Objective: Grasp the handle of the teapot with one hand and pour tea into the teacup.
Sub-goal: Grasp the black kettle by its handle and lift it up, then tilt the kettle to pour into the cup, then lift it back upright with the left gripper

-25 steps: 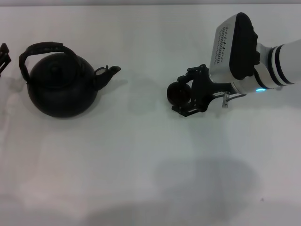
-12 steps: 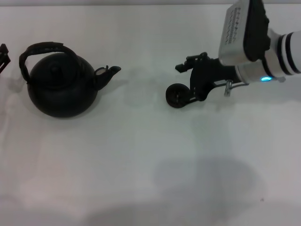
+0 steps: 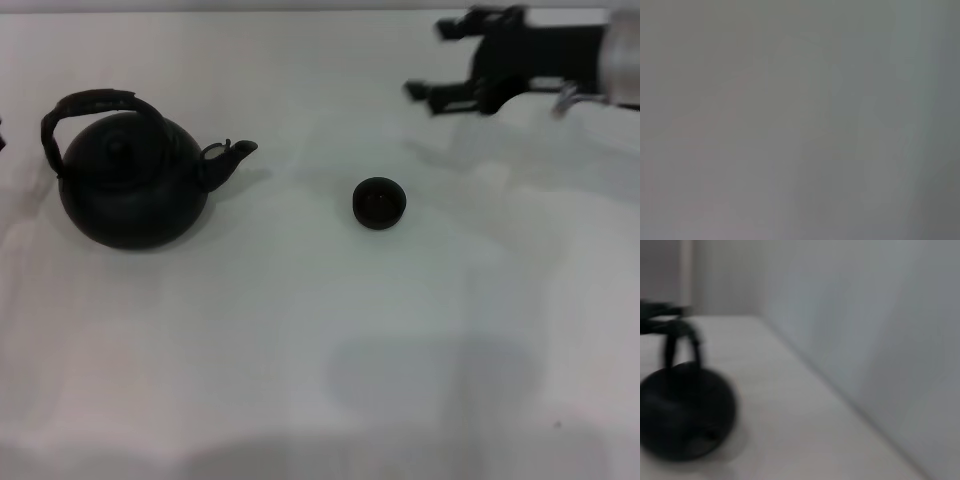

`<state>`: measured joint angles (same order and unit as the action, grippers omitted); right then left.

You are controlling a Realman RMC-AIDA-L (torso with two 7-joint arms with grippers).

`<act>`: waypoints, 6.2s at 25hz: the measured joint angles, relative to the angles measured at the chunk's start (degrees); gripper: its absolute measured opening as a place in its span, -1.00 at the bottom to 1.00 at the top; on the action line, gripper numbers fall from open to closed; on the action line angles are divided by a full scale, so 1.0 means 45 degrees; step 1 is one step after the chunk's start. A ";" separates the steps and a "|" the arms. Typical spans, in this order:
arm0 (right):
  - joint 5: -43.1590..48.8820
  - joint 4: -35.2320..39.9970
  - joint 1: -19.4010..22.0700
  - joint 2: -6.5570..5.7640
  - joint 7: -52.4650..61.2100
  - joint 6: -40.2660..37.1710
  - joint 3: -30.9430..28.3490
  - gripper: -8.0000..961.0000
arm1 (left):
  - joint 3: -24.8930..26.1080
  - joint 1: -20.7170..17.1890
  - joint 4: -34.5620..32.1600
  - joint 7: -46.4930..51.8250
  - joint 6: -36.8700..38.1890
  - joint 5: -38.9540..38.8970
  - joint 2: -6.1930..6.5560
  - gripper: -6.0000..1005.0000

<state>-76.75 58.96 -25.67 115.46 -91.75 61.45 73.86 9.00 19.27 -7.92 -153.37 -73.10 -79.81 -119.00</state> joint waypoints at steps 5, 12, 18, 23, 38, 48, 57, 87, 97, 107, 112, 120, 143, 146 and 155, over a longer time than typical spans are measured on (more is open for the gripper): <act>-0.0533 -0.0280 0.0535 -0.0016 -0.0693 -0.0053 -0.1931 0.78 | -0.0022 -0.1061 0.0003 0.0344 -0.2048 0.0410 0.0000 0.75; -0.0561 -0.1148 0.0565 -0.0057 -0.1252 -0.0002 -0.3572 0.78 | -0.0030 -0.2101 0.0267 0.0550 -0.3904 0.1491 -0.0009 0.75; -0.0509 -0.1556 0.0546 -0.0086 -0.1501 0.0061 -0.3610 0.78 | -0.0029 -0.1481 0.0350 0.1218 -0.3303 0.3032 -0.0003 0.75; -0.0506 -0.1614 0.0667 -0.0072 -0.1543 0.0124 -0.3560 0.78 | -0.0026 -0.0873 0.0353 0.1745 -0.2847 0.3572 0.0021 0.75; -0.0580 -0.1817 0.0860 -0.0053 -0.1599 0.0083 -0.3632 0.77 | 0.0102 -0.0468 0.0658 0.1723 -0.2301 0.3288 -0.0045 0.75; -0.0505 -0.1911 0.0881 -0.0053 -0.1604 0.0098 -0.3664 0.77 | 0.0110 -0.0775 0.0973 0.1707 -0.2281 0.3143 -0.0038 0.74; -0.0513 -0.1910 0.1009 -0.0038 -0.1604 0.0315 -0.3564 0.77 | 0.0109 -0.0662 0.0999 0.1952 -0.2136 0.3138 -0.0019 0.47; -0.0584 -0.1912 0.1193 0.0007 -0.1716 0.0821 -0.3546 0.77 | 0.0041 -0.0208 0.0800 0.3177 -0.1454 0.2830 0.0082 -0.45; -0.0600 -0.2107 0.1192 0.0006 -0.1783 0.0860 -0.3543 0.77 | 0.0010 0.0023 0.0308 0.3943 -0.1454 0.2862 0.0081 -0.57; -0.0987 -0.2466 0.1192 0.0025 -0.2178 0.0928 -0.3543 0.77 | 0.0012 0.0208 -0.0336 0.4788 -0.1453 0.2896 0.0071 -0.59; -0.1016 -0.2577 0.1192 0.0026 -0.2230 0.0935 -0.3552 0.77 | 0.0009 0.0320 -0.0470 0.4970 -0.1453 0.2912 0.0088 -0.60; -0.1318 -0.2855 0.1191 0.0026 -0.2536 0.0953 -0.3562 0.77 | -0.0420 0.0736 -0.0920 0.5481 -0.1448 0.3152 0.0057 -0.60; -0.2717 -0.4204 0.1075 0.0026 -0.4225 0.0944 -0.3539 0.77 | -0.7856 0.2529 -0.8015 1.3282 0.0372 0.3495 0.0027 -0.60; -0.2929 -0.4308 0.1075 0.0025 -0.4364 0.0965 -0.3550 0.77 | -0.9452 0.2535 -0.9057 1.4451 0.0750 0.3477 0.0030 -0.59; -0.3194 -0.4372 0.1140 0.0025 -0.4509 0.1044 -0.3634 0.77 | -1.3113 0.2337 -1.1982 1.7361 0.1389 0.3640 0.0036 -0.61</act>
<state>-91.12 39.28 -20.54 115.58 -112.04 66.15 57.51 -50.01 29.78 -61.84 -75.25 -66.85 -63.43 -118.84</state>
